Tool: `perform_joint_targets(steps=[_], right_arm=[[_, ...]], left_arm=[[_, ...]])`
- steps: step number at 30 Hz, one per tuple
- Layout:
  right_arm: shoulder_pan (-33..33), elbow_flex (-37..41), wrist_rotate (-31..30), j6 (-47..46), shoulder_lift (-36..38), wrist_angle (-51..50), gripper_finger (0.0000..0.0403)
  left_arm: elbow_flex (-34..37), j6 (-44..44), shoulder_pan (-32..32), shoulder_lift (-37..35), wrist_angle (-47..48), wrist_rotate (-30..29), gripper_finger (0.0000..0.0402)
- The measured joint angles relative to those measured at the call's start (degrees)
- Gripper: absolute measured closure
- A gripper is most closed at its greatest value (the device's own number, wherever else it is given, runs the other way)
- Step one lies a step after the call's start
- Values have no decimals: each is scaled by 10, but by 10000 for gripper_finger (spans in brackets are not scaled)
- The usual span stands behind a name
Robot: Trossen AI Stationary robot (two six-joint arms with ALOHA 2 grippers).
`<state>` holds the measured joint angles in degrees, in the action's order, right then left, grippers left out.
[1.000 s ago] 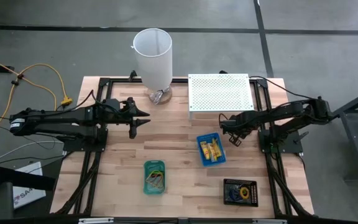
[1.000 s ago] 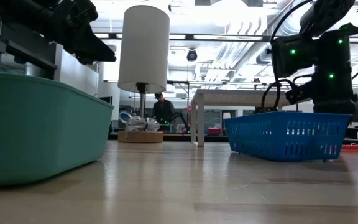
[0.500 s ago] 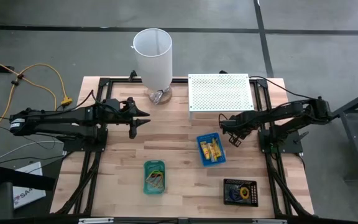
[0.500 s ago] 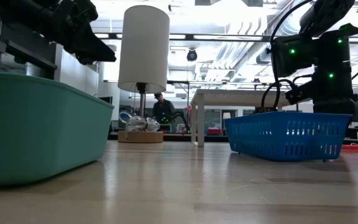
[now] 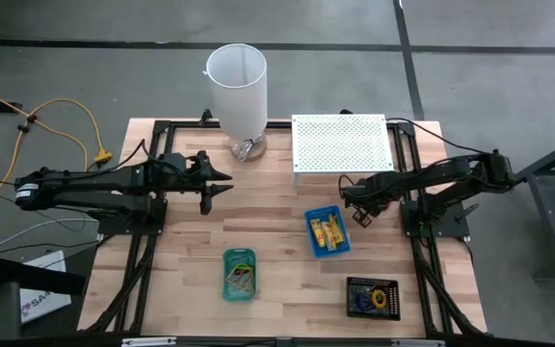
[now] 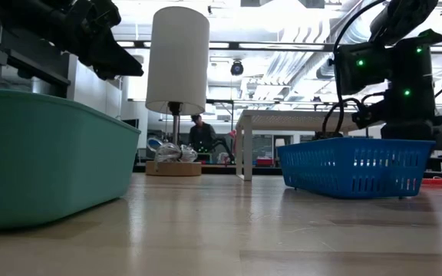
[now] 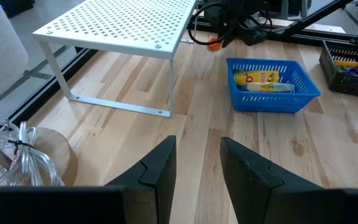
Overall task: Pick & Place Office Desk Supplies
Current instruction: Put the orange spring rubber band into the black bin
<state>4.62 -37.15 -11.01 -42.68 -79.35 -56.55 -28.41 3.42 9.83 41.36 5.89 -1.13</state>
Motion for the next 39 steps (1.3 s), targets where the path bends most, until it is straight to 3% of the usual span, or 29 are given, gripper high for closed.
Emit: perform_joint_targets(steps=[5, 15, 28, 39], right_arm=[[0, 0, 22, -9, 14, 0, 334], [0, 0, 5, -36, 52, -20, 332], [-5, 0, 8, -38, 57, -29, 230], [-5, 24, 5, -72, 56, -25, 230]], left_arm=[[0, 0, 0, 0, 0, 0, 282], [0, 0, 0, 0, 0, 0, 282], [0, 0, 0, 0, 0, 0, 282], [0, 0, 0, 0, 0, 0, 282]])
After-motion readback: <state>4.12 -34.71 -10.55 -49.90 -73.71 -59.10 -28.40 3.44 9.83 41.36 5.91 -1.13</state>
